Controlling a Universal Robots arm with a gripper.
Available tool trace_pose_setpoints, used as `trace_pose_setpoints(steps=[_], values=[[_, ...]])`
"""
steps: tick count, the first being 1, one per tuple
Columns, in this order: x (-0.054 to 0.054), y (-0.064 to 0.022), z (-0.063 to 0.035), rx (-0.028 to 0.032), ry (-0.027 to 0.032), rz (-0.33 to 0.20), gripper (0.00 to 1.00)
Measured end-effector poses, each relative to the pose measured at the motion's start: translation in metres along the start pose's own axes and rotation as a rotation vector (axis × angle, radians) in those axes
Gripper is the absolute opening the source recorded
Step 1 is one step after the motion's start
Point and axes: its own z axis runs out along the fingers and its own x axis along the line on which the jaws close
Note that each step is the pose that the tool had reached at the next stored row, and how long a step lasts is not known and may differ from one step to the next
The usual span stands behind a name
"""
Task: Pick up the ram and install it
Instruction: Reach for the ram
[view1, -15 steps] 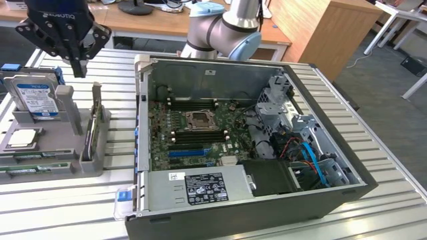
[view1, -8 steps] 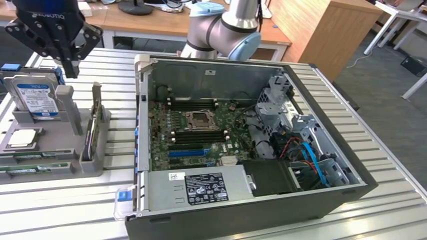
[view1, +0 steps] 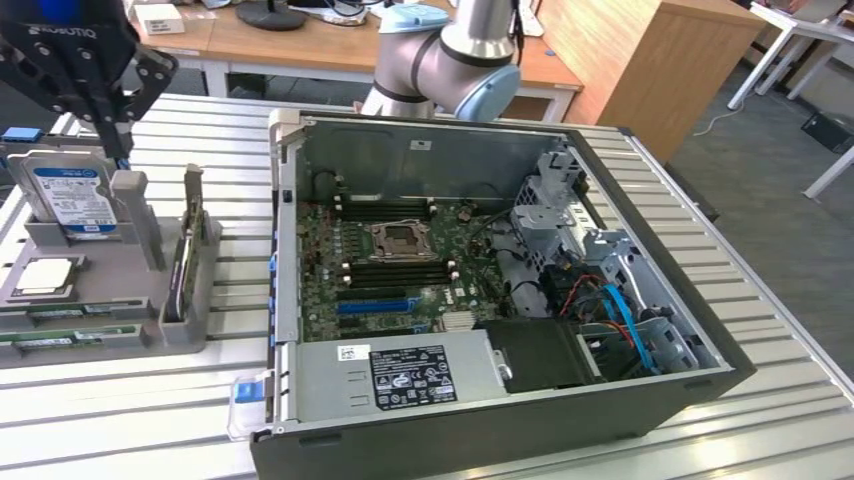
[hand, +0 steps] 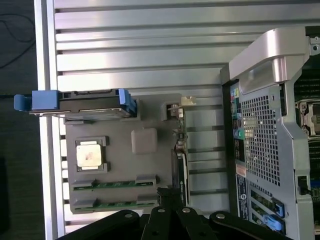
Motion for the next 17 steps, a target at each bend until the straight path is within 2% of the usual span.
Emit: trace_pose_setpoints(steps=[17], values=[[0.039,-0.0034,0.0039,0.0002,0.0007,0.002,0.11]])
